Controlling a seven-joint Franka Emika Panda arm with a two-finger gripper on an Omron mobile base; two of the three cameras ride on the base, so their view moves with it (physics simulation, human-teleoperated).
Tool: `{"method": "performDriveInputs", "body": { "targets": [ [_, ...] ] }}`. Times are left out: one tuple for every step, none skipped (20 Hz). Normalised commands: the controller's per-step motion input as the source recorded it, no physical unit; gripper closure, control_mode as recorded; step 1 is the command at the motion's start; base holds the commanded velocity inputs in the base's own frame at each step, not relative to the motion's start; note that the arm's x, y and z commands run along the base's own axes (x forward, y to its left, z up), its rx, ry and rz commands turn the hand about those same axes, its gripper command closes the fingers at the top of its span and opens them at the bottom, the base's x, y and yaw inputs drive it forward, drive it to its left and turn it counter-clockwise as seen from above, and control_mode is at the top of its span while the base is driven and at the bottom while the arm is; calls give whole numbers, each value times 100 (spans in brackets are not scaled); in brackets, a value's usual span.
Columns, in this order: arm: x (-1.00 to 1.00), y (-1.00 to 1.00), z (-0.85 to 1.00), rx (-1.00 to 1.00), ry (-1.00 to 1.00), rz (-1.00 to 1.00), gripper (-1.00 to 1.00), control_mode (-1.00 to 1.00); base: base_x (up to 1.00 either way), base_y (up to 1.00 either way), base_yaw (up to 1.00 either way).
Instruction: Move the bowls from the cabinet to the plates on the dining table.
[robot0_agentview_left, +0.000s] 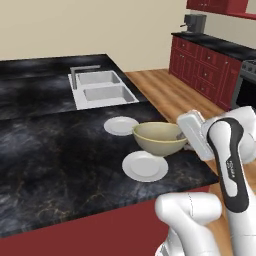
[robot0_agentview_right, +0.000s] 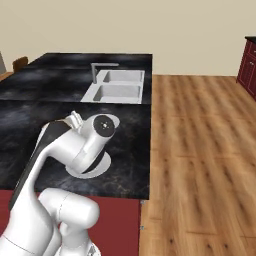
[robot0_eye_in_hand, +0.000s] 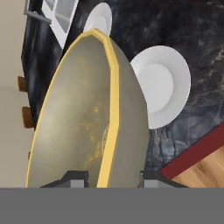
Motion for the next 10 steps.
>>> {"method": "performDriveInputs", "body": {
  "targets": [
    [39,22,-24,0,0,7,100,-100,0,0,0],
    [34,15,-37,-2,0,7,100,-100,0,0,0],
    [29,16,-51,-5,1,7,100,-100,0,0,0],
    [27,15,-56,-7,3,7,100,-100,0,0,0],
    [26,17,-56,-7,5,6,100,-100,0,0,0],
    [25,23,-52,-8,5,6,100,-100,0,0,0],
    [15,9,-53,-6,2,5,100,-100,0,0,0],
    [19,2,-54,-8,1,4,100,-100,0,0,0],
    [20,5,-51,-10,2,4,100,-100,0,0,0],
    [20,1,-50,-9,1,5,100,-100,0,0,0]
  ]
}}
